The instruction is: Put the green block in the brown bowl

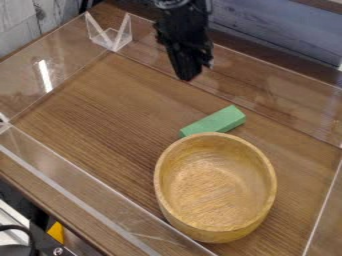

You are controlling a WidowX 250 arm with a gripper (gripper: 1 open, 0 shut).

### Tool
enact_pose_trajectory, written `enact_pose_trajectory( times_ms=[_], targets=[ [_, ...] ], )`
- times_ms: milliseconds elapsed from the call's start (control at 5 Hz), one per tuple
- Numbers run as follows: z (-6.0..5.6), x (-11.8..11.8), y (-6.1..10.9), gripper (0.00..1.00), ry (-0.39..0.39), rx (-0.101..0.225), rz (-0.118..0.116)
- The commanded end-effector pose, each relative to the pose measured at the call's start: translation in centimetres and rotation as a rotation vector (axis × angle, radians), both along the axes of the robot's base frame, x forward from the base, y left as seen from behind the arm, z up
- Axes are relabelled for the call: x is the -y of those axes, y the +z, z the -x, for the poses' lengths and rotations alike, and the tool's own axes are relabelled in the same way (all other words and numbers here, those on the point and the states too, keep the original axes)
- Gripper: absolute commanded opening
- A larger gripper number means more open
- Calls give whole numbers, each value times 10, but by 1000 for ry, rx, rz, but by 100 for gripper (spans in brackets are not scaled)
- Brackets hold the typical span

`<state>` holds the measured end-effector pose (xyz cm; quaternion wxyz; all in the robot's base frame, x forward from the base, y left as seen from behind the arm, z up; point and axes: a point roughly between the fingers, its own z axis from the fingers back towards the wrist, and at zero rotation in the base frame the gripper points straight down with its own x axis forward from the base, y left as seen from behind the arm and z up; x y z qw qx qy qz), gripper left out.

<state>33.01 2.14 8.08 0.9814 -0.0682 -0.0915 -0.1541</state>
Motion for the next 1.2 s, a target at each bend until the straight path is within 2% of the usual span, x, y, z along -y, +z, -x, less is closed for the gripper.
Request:
enact_pose_trajectory(
  times_ms=[0, 200, 600, 1000],
  targets=[
    [-4, 15, 12, 0, -84, 17, -11],
    [-3, 28, 19, 100, -158, 9, -15],
    [6, 33, 6, 100, -177, -8, -27],
    [-1, 38, -4, 100, -187, -3, -59]
  ],
)
